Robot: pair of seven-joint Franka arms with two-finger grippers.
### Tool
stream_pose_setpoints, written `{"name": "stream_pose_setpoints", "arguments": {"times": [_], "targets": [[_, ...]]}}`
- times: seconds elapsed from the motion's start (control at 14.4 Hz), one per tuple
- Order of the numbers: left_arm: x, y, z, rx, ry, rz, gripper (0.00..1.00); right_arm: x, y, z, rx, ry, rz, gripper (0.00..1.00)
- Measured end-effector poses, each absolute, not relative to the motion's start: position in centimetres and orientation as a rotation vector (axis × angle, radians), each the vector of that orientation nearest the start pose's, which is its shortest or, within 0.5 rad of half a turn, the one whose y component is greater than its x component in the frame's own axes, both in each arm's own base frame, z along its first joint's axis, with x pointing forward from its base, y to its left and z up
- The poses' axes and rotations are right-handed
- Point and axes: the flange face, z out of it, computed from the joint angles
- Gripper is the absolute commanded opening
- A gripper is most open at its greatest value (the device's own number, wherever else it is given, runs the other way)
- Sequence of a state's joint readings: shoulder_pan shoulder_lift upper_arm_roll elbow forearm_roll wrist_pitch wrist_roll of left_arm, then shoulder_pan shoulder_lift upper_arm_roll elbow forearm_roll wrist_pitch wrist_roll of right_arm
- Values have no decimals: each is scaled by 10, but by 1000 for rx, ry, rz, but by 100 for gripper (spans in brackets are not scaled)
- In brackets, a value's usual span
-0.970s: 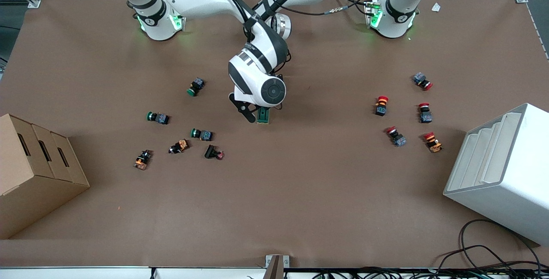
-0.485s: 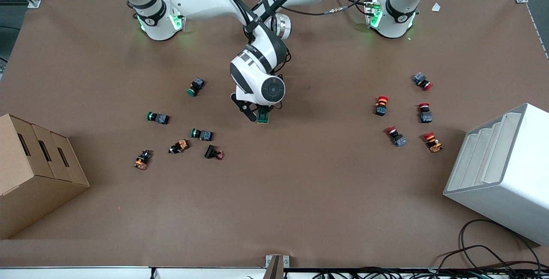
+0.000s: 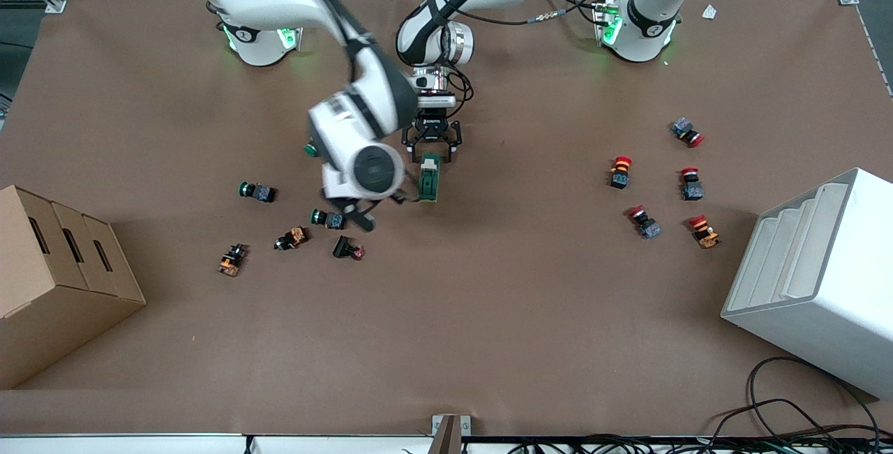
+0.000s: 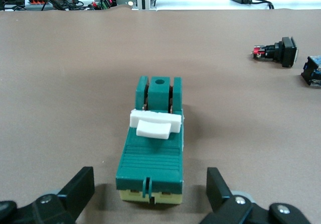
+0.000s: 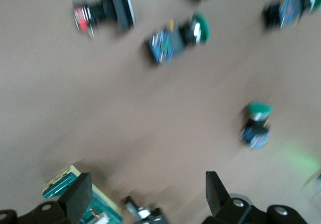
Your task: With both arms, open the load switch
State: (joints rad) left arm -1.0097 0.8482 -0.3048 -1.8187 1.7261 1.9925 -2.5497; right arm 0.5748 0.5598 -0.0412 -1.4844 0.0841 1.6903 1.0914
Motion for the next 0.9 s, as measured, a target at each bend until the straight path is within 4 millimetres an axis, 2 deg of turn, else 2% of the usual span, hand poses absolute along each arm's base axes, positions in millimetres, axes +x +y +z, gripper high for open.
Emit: {"name": "stream_pose_setpoints", "arguments": {"times": [0.21,0.35,0.49,0.62,0.76,0.9], "targets": [[221,-576,80,-2726,-9,-1603,98,600,259,388,-3195,649,446,100],[231,-582,87,-2729,-66,-1587,98,613,206,420,-3212,452,407,100],[243,-595,104,-2720,-137,-1496,98,622,153,446,-3200,267,383,100],[259,-617,134,-2722,-185,-1366,99,627,97,467,-3177,124,369,100],[279,-638,172,-2745,-217,-1258,98,628,44,486,-3155,60,338,100],[307,-647,212,-2768,-238,-1172,98,629,-3,509,-3142,13,279,100]]}}
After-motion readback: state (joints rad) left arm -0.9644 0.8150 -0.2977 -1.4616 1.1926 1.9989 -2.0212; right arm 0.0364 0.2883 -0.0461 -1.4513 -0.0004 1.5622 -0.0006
